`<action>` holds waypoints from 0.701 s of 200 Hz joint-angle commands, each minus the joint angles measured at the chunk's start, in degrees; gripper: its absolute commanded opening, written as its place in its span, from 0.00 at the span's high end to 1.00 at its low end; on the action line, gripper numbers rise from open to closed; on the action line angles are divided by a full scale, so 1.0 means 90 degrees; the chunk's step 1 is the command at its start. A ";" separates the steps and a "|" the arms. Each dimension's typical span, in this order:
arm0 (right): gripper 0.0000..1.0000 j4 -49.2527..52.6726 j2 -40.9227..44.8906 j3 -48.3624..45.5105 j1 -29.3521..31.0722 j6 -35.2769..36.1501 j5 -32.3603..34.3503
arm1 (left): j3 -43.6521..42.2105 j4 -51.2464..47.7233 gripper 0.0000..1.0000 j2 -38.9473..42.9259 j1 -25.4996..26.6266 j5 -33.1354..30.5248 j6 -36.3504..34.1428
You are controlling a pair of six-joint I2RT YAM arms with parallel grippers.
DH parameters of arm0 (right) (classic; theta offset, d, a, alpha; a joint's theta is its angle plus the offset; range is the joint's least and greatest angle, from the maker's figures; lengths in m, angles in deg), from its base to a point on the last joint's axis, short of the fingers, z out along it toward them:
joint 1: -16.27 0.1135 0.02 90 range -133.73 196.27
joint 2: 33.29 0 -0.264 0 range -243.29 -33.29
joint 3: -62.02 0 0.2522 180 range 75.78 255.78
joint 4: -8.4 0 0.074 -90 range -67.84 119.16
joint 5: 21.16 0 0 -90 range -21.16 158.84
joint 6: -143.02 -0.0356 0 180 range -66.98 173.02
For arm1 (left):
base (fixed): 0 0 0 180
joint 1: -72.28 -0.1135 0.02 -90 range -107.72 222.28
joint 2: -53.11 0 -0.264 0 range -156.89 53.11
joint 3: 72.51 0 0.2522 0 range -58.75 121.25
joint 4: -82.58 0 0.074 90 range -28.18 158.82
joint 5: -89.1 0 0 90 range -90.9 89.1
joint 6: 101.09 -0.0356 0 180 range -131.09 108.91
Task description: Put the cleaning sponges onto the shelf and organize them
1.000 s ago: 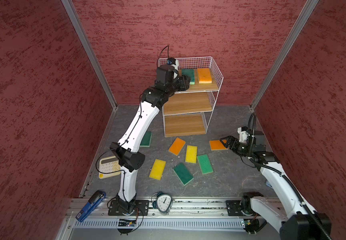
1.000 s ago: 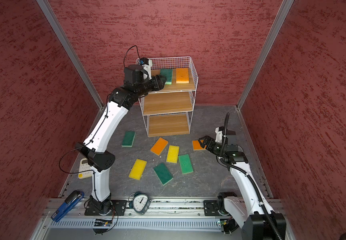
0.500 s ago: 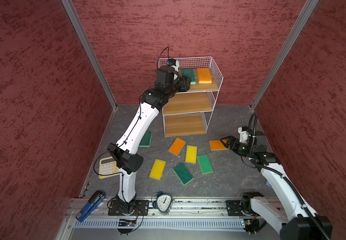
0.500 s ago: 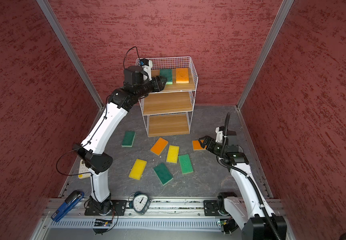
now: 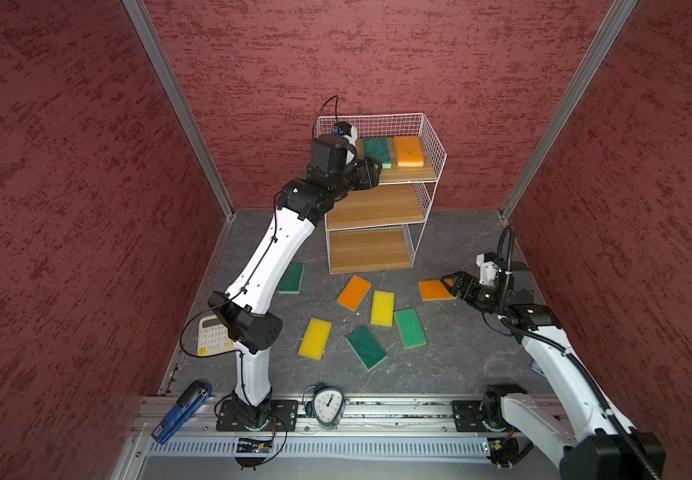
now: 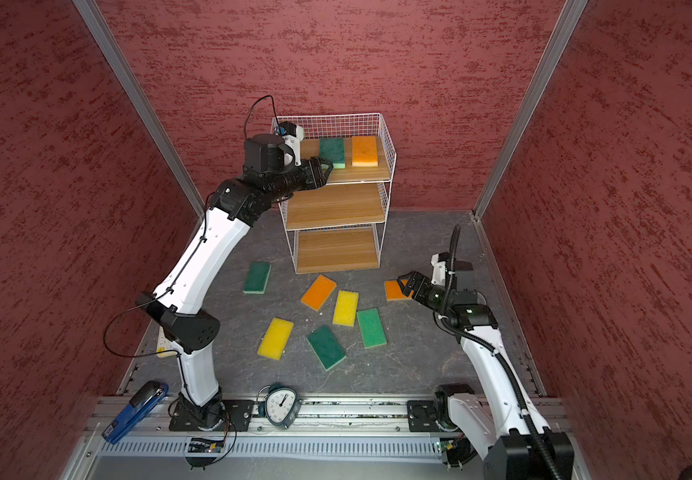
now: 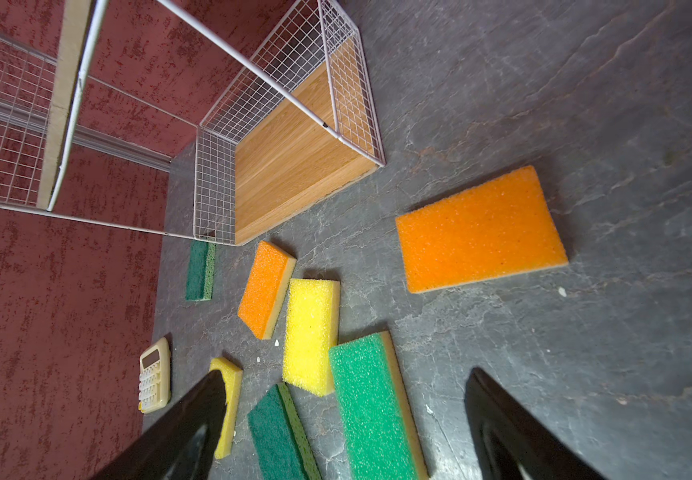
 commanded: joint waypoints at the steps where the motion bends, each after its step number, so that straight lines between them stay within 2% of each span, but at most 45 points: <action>1: 0.09 0.0053 0.0054 0.0302 -0.0012 0.0042 0.0097 | -0.0331 -0.0440 0.38 0.0582 0.0172 -0.0348 -0.0227; 23: 0.09 0.0106 0.0067 0.0389 -0.0003 0.0028 0.0127 | -0.1052 -0.0260 0.35 0.1316 0.0547 -0.0675 -0.0610; 73: 0.10 0.0116 -0.0083 0.0611 0.0328 -0.0118 0.0306 | -0.3479 -0.0428 0.31 0.3057 0.0784 -0.0909 -0.0491; 118: 0.10 0.0195 -0.0386 0.0953 0.1193 -0.0283 0.0821 | -0.5993 -0.0963 0.28 0.4603 0.0908 -0.1483 0.0094; 140: 0.10 0.0186 -0.0485 0.0935 0.1654 -0.0468 0.1135 | -0.6942 -0.1544 0.27 0.5169 0.1032 -0.1816 0.0665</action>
